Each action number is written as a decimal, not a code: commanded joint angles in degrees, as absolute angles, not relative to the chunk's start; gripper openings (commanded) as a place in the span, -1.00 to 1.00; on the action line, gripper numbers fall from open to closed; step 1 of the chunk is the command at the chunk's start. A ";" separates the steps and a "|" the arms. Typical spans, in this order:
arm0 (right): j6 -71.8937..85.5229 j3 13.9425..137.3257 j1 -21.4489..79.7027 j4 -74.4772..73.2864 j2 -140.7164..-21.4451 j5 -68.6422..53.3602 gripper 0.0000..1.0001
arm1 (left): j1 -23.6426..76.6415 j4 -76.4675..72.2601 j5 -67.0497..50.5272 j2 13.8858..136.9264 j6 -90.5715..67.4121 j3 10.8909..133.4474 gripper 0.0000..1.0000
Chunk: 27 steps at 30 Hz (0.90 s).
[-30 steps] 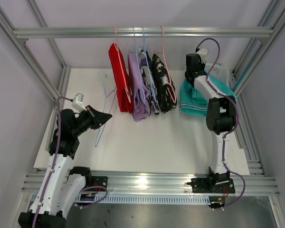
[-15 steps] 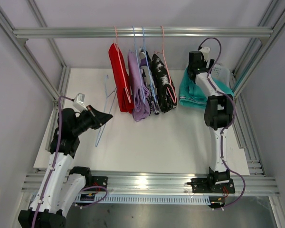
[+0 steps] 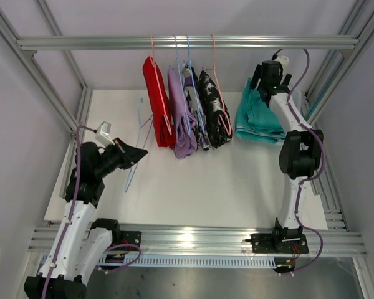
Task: Remove the trousers from the hanger
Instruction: Place the trousers in the bin.
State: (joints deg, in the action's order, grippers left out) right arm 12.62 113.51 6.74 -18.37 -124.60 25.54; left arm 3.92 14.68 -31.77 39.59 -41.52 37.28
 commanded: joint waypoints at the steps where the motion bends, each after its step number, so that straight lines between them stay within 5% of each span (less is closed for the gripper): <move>1: 16.08 111.45 4.75 -16.26 -117.69 19.17 0.99 | 4.39 12.13 -33.22 38.58 -40.69 37.27 -0.99; 5: 15.82 110.40 4.48 -17.40 -116.63 19.16 0.96 | 4.39 12.04 -33.05 37.97 -40.52 37.35 -0.99; 7: 15.56 107.60 4.39 -16.79 -115.41 18.64 0.79 | 4.39 12.04 -33.05 37.97 -40.43 37.53 -0.99; 10: 16.17 101.55 4.39 -15.13 -112.95 18.11 0.34 | 4.39 12.04 -33.13 37.97 -40.43 37.44 -0.99; 11: 16.61 99.69 4.39 -14.60 -112.16 18.19 -0.01 | 4.39 12.04 -32.96 37.97 -40.43 37.44 -0.99; 15: 18.37 90.20 4.39 -11.08 -109.43 17.40 -0.55 | 4.39 11.87 -32.96 37.88 -40.52 37.35 -0.99; 21: 20.57 77.97 4.57 -6.07 -111.25 14.95 -0.65 | 4.39 11.95 -32.52 37.62 -40.52 37.18 -0.99; 27: 21.53 79.44 4.04 -9.04 -113.30 12.14 -0.67 | 4.48 12.83 -31.47 37.44 -39.64 37.53 -1.00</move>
State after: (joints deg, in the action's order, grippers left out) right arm 19.90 77.56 4.21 -8.27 -113.27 14.59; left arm 3.95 14.66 -31.66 38.41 -41.43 37.26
